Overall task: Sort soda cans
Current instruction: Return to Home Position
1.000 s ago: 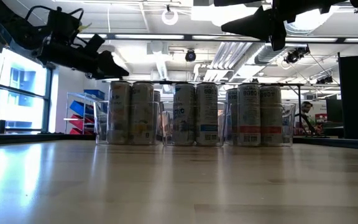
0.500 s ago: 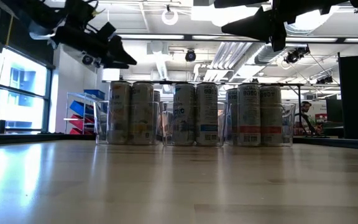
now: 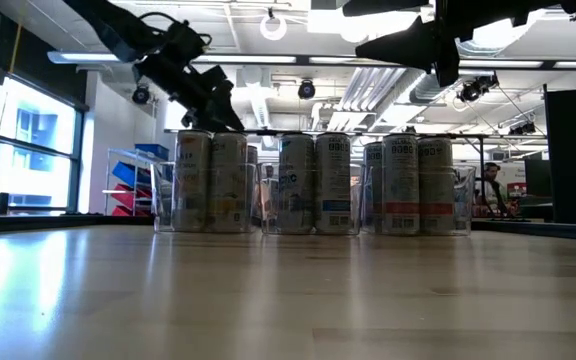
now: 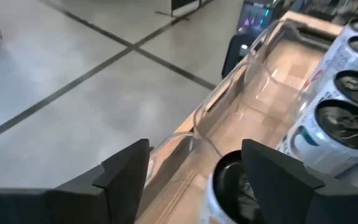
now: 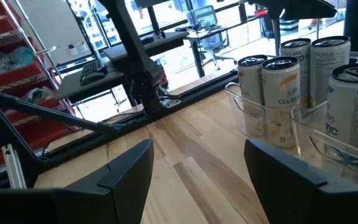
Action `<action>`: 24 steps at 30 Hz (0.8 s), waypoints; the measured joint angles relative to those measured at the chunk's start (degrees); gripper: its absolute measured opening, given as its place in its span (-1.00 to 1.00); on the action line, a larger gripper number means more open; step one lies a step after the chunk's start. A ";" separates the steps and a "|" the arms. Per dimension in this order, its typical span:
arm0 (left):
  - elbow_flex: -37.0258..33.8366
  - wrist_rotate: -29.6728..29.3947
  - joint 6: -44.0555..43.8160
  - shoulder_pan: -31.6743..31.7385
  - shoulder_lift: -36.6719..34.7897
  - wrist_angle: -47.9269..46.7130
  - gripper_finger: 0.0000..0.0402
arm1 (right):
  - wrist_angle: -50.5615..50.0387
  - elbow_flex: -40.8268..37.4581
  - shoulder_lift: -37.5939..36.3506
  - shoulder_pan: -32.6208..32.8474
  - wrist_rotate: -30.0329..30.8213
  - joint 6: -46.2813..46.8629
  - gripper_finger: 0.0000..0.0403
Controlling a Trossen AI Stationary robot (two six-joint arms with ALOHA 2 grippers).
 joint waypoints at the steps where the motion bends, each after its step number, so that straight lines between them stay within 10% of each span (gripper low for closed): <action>1: 0.58 0.01 0.50 0.19 0.03 -1.03 0.22 | -0.22 0.00 0.00 0.22 0.00 -0.13 0.23; 10: -10.72 5.43 2.45 -0.33 -15.03 -0.49 0.12 | -6.41 0.02 -6.94 11.29 19.08 -9.81 0.23; 16: -25.48 7.04 -3.04 -5.29 -35.24 2.13 0.04 | -20.68 0.09 -19.82 8.55 -1.03 -7.19 0.23; 24: -36.97 6.57 -10.35 -9.43 -58.88 0.67 0.01 | -42.18 0.07 -31.85 -11.13 -22.18 -2.84 -0.13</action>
